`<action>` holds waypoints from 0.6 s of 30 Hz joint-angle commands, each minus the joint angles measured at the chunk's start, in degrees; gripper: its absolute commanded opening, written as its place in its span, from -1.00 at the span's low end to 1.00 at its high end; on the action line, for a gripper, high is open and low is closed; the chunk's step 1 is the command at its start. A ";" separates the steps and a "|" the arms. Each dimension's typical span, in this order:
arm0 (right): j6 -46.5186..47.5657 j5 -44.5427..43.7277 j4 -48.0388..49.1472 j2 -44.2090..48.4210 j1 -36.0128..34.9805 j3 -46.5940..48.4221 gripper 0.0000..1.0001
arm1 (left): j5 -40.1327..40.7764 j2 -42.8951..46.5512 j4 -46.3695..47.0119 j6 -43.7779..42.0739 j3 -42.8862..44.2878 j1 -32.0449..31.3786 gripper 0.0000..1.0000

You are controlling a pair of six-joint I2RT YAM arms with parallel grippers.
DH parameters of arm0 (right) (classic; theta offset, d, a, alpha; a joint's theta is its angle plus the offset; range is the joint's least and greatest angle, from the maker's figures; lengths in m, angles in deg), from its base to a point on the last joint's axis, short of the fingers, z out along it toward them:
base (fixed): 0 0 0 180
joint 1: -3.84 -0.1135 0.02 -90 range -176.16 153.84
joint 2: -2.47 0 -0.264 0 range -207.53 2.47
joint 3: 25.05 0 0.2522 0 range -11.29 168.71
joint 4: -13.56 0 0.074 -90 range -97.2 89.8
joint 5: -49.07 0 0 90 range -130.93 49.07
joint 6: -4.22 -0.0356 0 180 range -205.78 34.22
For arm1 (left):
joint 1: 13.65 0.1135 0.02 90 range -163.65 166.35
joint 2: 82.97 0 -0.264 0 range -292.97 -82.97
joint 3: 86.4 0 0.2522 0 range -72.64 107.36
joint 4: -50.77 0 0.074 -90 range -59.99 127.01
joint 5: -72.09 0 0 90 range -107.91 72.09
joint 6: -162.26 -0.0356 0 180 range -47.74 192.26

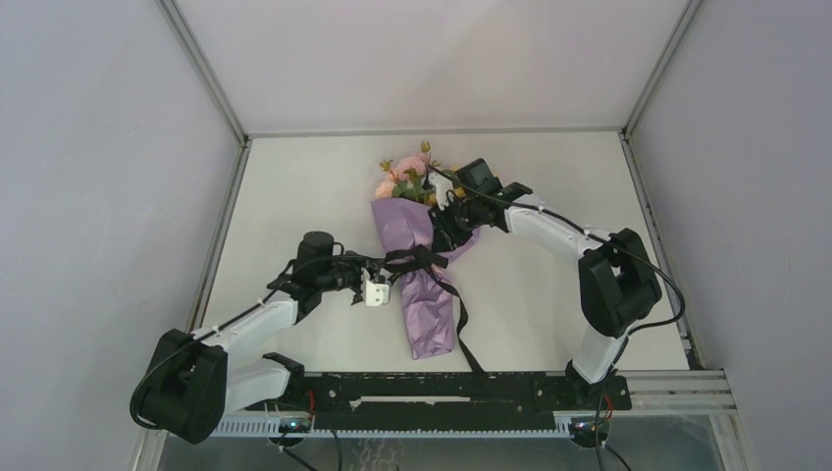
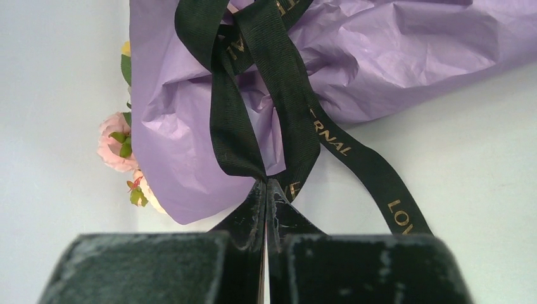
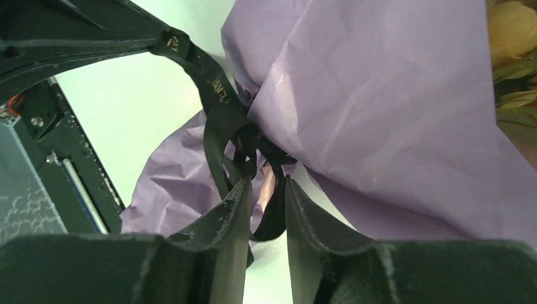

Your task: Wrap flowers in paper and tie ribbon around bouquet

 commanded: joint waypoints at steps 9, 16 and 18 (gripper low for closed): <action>1.74 0.41 1.85 -1.32 0.68 2.41 -0.51 | -1.59 1.09 1.80 1.56 2.24 -0.28 -1.00; 4.86 12.41 -1.27 -2.10 0.57 1.69 -0.54 | -1.72 0.78 1.62 1.13 2.30 -0.33 -1.00; 5.11 14.87 -1.25 -1.92 0.60 0.97 -0.55 | -1.72 0.77 1.62 1.00 2.30 -0.28 -1.00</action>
